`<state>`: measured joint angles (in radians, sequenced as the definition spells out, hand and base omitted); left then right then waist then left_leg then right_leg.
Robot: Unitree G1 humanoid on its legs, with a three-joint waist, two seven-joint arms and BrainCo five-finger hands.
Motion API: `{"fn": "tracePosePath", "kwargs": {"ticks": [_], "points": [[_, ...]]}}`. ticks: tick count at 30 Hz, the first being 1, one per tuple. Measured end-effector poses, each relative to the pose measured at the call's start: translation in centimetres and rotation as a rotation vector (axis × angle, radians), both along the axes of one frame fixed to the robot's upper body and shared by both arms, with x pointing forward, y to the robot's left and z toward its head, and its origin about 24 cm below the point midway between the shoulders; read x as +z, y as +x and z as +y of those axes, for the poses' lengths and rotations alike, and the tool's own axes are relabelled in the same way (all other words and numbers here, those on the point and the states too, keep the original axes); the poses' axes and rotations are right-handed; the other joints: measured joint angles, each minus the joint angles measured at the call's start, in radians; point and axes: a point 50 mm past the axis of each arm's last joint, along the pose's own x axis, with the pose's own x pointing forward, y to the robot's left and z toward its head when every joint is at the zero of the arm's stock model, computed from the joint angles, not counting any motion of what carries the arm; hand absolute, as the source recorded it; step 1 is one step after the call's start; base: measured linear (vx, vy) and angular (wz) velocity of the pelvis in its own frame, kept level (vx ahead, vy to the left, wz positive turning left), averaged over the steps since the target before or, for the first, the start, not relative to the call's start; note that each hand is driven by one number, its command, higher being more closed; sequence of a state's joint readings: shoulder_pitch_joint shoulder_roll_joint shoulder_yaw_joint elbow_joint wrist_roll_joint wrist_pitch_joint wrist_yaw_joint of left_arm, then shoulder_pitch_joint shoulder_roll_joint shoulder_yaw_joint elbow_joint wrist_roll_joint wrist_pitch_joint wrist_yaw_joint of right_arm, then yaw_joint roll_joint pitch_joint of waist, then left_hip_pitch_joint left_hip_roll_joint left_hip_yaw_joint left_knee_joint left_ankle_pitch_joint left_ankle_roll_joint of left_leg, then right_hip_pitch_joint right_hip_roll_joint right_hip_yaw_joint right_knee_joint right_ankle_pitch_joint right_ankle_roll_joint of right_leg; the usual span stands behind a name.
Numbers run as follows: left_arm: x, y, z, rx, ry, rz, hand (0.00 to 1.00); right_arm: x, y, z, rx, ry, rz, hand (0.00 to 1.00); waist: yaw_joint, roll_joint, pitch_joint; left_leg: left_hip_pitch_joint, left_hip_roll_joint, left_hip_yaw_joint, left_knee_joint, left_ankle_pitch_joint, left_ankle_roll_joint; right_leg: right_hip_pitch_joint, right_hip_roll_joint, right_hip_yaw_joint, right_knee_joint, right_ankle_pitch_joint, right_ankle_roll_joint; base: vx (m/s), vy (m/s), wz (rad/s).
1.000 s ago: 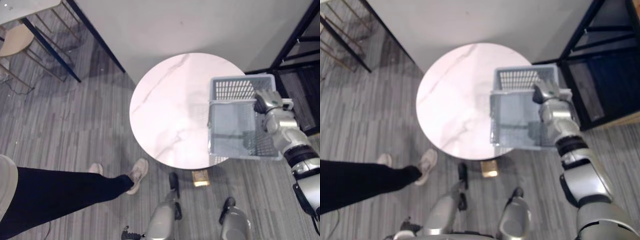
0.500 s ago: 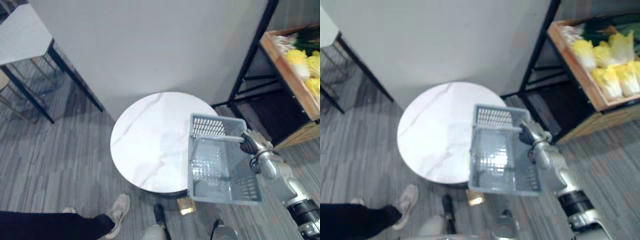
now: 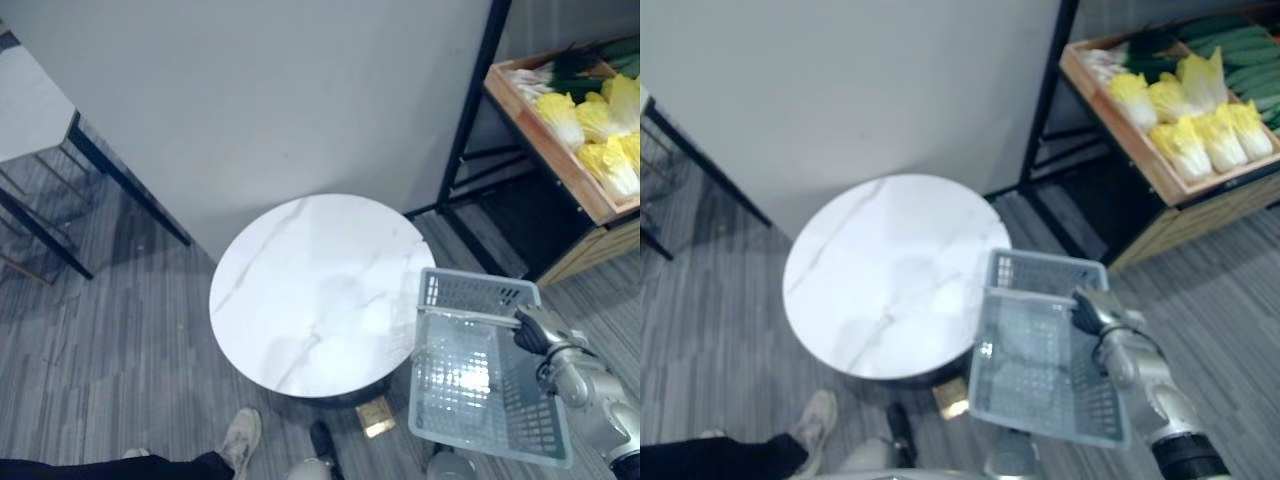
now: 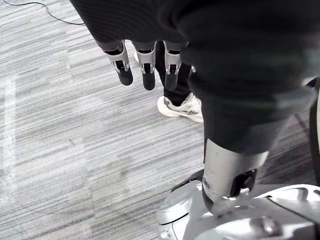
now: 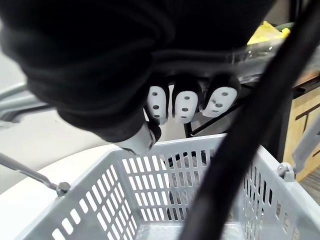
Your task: Pick vegetable in the basket
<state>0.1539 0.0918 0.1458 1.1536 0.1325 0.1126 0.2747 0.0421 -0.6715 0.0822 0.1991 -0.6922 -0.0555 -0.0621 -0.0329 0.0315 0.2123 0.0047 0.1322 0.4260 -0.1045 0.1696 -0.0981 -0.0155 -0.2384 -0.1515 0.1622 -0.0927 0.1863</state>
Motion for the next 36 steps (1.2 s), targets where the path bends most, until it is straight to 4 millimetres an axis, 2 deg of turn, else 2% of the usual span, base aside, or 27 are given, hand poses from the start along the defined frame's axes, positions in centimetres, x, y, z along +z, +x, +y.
{"fn": "tracePosePath", "kwargs": {"ticks": [3,5,8,9,10,11,12,13,14,15,16,19,20,21,22,24,25,26,27,28,29,31,32,33,34,35,36], "points": [[0.0,0.1,-0.1,-0.008,0.000,-0.001,0.00,0.5,0.1,-0.8,-0.031,-0.008,-0.025,1.00,-0.005,-0.011,0.002,0.014,0.000,0.004,0.012,-0.015,0.005,-0.010,-0.010,0.005,0.046,-0.010,-0.003,0.02,-0.006,-0.05],[0.1,0.5,0.0,-0.037,0.007,-0.009,0.00,1.3,0.1,-1.6,-0.068,-0.010,-0.067,1.00,-0.017,-0.021,0.008,-0.013,-0.009,0.005,0.076,-0.052,0.010,-0.027,-0.032,0.006,0.089,-0.028,0.001,-0.03,0.015,0.06],[0.2,1.3,0.3,-0.083,0.018,-0.014,0.00,3.1,0.1,-2.9,-0.129,-0.013,-0.149,1.00,-0.029,-0.034,0.015,-0.031,-0.028,0.035,0.164,-0.100,0.042,-0.040,-0.071,0.037,0.101,-0.029,0.016,-0.06,0.101,-0.19],[0.2,1.4,0.5,-0.091,0.021,-0.014,0.00,3.9,0.1,-3.1,-0.144,-0.011,-0.189,1.00,-0.041,-0.040,0.015,-0.057,-0.028,0.050,0.216,-0.127,0.054,-0.052,-0.081,0.053,0.093,-0.024,0.023,-0.07,0.158,-0.38],[0.3,1.8,0.8,-0.097,0.031,-0.022,0.00,5.1,0.0,-3.1,-0.176,0.003,-0.269,1.00,-0.062,-0.051,0.016,-0.129,-0.010,0.087,0.350,-0.189,0.083,-0.081,-0.094,0.065,0.058,0.004,0.007,-0.09,0.182,-0.47],[0.4,2.0,1.1,-0.100,0.037,-0.026,0.00,5.4,0.1,-3.0,-0.184,0.015,-0.298,1.00,-0.074,-0.064,0.022,-0.155,-0.006,0.106,0.415,-0.218,0.087,-0.091,-0.099,0.076,0.036,0.017,-0.018,-0.10,0.242,-0.80],[0.5,2.1,1.5,-0.107,0.052,-0.021,0.00,5.6,0.1,-2.7,-0.199,0.033,-0.324,1.00,-0.080,-0.067,0.031,-0.157,-0.004,0.145,0.439,-0.258,0.086,-0.080,-0.102,0.043,-0.046,-0.007,-0.120,-0.04,0.295,-1.28],[0.4,2.3,1.0,-0.116,0.037,-0.014,0.00,6.0,0.3,-2.6,-0.205,0.038,-0.355,1.00,-0.074,-0.022,0.047,-0.104,0.027,0.217,0.329,-0.269,0.160,-0.101,-0.095,-0.048,0.041,-0.022,-0.152,-0.02,0.326,-1.47],[0.5,2.7,1.2,-0.118,0.044,-0.023,0.00,6.0,0.4,-2.3,-0.202,0.046,-0.362,1.00,-0.072,-0.022,0.067,-0.084,0.043,0.261,0.304,-0.260,0.168,-0.129,-0.099,-0.078,0.157,-0.026,-0.157,-0.02,0.350,-1.70],[0.7,3.0,1.7,-0.125,0.061,-0.035,0.00,5.8,0.6,-1.9,-0.182,0.049,-0.354,1.00,-0.065,-0.033,0.076,-0.058,0.057,0.325,0.263,-0.250,0.172,-0.153,-0.099,-0.161,0.325,-0.039,-0.178,-0.07,0.366,-1.73],[0.8,3.1,2.2,-0.130,0.069,-0.035,0.00,6.0,0.8,-1.5,-0.164,0.054,-0.360,1.00,-0.049,-0.054,0.083,-0.020,0.062,0.402,0.231,-0.244,0.175,-0.122,-0.107,-0.231,0.413,-0.045,-0.186,-0.08,0.344,-1.78],[1.0,2.9,3.1,-0.126,0.090,-0.027,0.00,6.8,1.6,-1.0,-0.124,0.058,-0.398,1.00,-0.016,-0.096,0.067,0.021,0.071,0.564,0.209,-0.244,0.174,-0.040,-0.143,-0.285,0.500,-0.051,-0.185,-0.12,0.224,-1.94],[1.1,2.9,3.6,-0.108,0.097,-0.029,0.00,7.2,2.0,-0.7,-0.105,0.056,-0.408,1.00,-0.011,-0.107,0.060,0.016,0.084,0.643,0.217,-0.243,0.174,0.003,-0.164,-0.283,0.506,-0.047,-0.176,-0.14,0.110,-1.50],[1.1,2.9,3.7,-0.105,0.098,-0.029,0.00,7.2,2.1,-0.6,-0.100,0.056,-0.409,1.00,-0.009,-0.109,0.059,0.014,0.088,0.658,0.220,-0.243,0.174,0.009,-0.169,-0.283,0.503,-0.045,-0.173,-0.18,0.062,-1.64],[1.2,2.9,3.8,-0.089,0.101,-0.032,0.00,7.2,2.4,-0.1,-0.078,0.060,-0.406,1.00,0.002,-0.116,0.054,0.010,0.109,0.721,0.242,-0.243,0.174,0.035,-0.188,-0.280,0.485,-0.035,-0.158,-0.17,-0.025,-1.46],[1.3,2.8,4.4,-0.066,0.116,-0.034,0.00,6.8,2.6,0.8,-0.037,0.068,-0.387,1.00,0.010,-0.130,0.041,-0.016,0.159,0.796,0.301,-0.244,0.175,0.063,-0.196,-0.291,0.402,-0.001,-0.101,-0.23,-0.163,-1.50],[1.4,2.7,4.8,-0.050,0.128,-0.035,0.00,6.5,2.9,1.7,-0.001,0.072,-0.377,1.00,0.012,-0.140,0.031,-0.040,0.201,0.846,0.352,-0.245,0.179,0.078,-0.184,-0.321,0.277,0.044,-0.038,-0.19,-0.308,-1.13],[1.5,2.7,5.0,-0.048,0.133,-0.035,0.00,6.5,3.0,2.1,0.016,0.074,-0.375,1.00,0.017,-0.147,0.027,-0.048,0.220,0.875,0.376,-0.244,0.184,0.081,-0.177,-0.337,0.207,0.078,-0.019,-0.18,-0.368,-1.37],[1.5,2.8,4.9,-0.037,0.131,-0.034,0.00,6.6,3.3,2.6,0.039,0.074,-0.375,1.00,0.017,-0.142,0.026,-0.060,0.259,0.914,0.408,-0.232,0.199,0.107,-0.134,-0.356,0.089,0.040,0.040,-0.23,-0.441,-1.15],[1.2,2.2,4.1,-0.024,0.115,-0.014,0.00,6.4,3.3,2.4,0.038,0.066,-0.365,1.00,0.006,-0.099,0.020,-0.075,0.298,0.926,0.422,-0.211,0.205,0.114,-0.074,-0.368,0.000,0.036,0.047,-0.26,-0.443,-0.98],[0.9,1.9,3.6,-0.020,0.099,-0.001,0.00,6.3,3.1,2.2,0.032,0.056,-0.354,1.00,0.001,-0.077,0.014,-0.080,0.320,0.927,0.426,-0.199,0.201,0.116,-0.050,-0.372,-0.028,0.036,0.047,-0.31,-0.484,-0.50],[0.4,0.4,2.2,-0.013,0.064,0.038,0.00,5.1,1.8,0.6,-0.020,0.016,-0.291,1.00,-0.033,-0.021,0.001,-0.082,0.387,0.897,0.446,-0.163,0.190,0.166,0.023,-0.400,-0.111,0.036,0.046,-0.20,-0.297,-0.09],[0.4,0.0,2.0,-0.015,0.056,0.046,0.00,4.9,1.7,0.4,-0.028,0.007,-0.278,1.00,-0.037,-0.011,-0.002,-0.076,0.399,0.884,0.449,-0.153,0.184,0.170,0.031,-0.397,-0.116,0.036,0.045,-0.16,-0.178,-0.33],[0.2,-0.7,1.6,-0.020,0.043,0.061,0.00,4.6,1.4,0.1,-0.034,-0.002,-0.260,1.00,-0.033,-0.004,-0.002,-0.050,0.413,0.826,0.469,-0.131,0.159,0.175,0.032,-0.371,-0.116,0.024,0.023,-0.15,-0.143,-0.69],[0.1,-1.1,1.2,-0.021,0.030,0.069,0.00,4.3,1.3,0.0,-0.033,-0.001,-0.252,1.00,-0.023,-0.005,-0.001,-0.045,0.417,0.738,0.485,-0.110,0.140,0.172,0.032,-0.335,-0.117,0.022,0.020,-0.15,-0.150,-1.04],[0.0,-1.4,0.7,-0.024,0.016,0.076,0.00,4.1,1.2,0.1,-0.028,0.004,-0.245,1.00,-0.013,-0.009,0.001,-0.051,0.411,0.611,0.499,-0.086,0.104,0.160,0.028,-0.290,-0.112,0.021,0.017,-0.18,-0.118,-1.22],[-0.1,-1.7,0.0,-0.023,-0.002,0.077,0.00,3.8,1.2,0.3,-0.023,0.014,-0.234,1.00,-0.008,-0.007,0.000,-0.069,0.378,0.421,0.500,-0.098,0.056,0.138,0.019,-0.231,-0.109,0.026,0.009,-0.15,-0.024,-1.30]]}}
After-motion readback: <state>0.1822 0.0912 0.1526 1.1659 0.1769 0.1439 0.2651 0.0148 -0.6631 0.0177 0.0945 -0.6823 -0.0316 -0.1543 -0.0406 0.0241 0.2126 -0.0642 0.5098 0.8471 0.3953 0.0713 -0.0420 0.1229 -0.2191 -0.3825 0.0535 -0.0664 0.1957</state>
